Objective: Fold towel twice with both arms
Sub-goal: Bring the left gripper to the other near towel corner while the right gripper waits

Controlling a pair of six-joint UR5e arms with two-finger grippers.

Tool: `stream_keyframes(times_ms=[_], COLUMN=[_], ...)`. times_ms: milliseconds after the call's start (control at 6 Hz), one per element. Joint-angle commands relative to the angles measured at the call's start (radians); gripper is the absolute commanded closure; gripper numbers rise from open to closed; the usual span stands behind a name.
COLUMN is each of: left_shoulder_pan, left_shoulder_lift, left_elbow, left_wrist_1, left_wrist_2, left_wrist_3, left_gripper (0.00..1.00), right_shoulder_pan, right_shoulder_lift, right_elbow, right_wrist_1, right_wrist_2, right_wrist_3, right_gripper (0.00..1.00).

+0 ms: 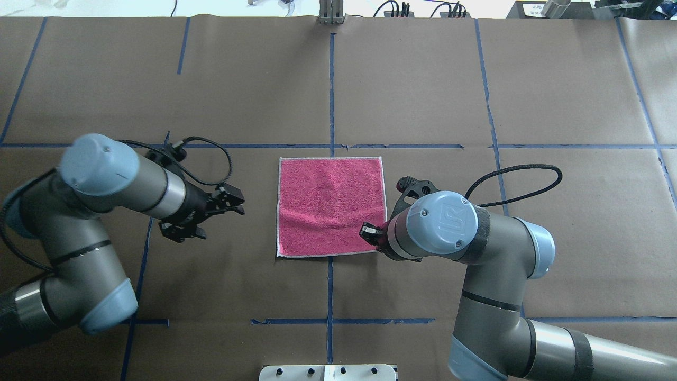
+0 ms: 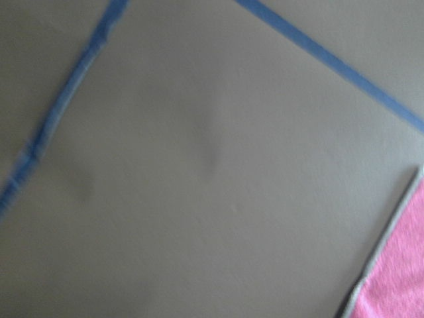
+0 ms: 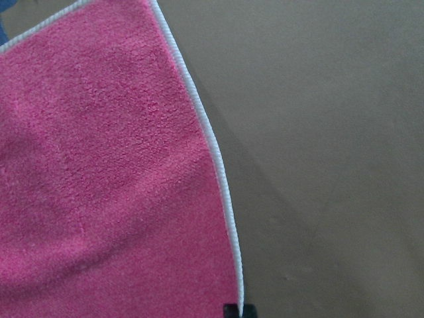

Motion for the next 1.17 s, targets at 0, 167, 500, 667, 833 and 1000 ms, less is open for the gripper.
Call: stream_keyframes(times_ms=[0,167,500,667,833,1000], left_shoulder_pan=[0.143,0.161,0.164,0.167,0.167,0.167], left_shoulder_lift=[-0.142,-0.143,-0.147,-0.157,-0.194,-0.194], left_elbow=[-0.002,0.011,0.027,0.053,0.087,0.087], left_wrist_1=[0.228,0.229,0.215,0.212,0.214,0.214], left_wrist_2=[0.155,0.170,0.171,0.171,0.191,0.196], left_wrist_3=[-0.031,-0.033,-0.031,-0.030,-0.028,-0.028], left_gripper=[0.00,0.00,0.06,0.09,0.12,0.18], right_shoulder_pan=[0.000,0.000,0.000,-0.003,-0.003,-0.005], right_shoulder_lift=[-0.003,-0.003,-0.003,-0.010,-0.010,-0.013], right_elbow=[0.005,0.005,0.002,0.001,0.002,0.004], right_wrist_1=[0.001,0.001,0.001,0.001,0.001,0.001], right_wrist_2=[0.000,0.000,0.000,0.000,0.000,0.000], right_wrist_3=[0.000,0.000,0.000,0.000,0.000,0.000], right_gripper=[0.99,0.99,0.98,0.98,0.98,0.98])
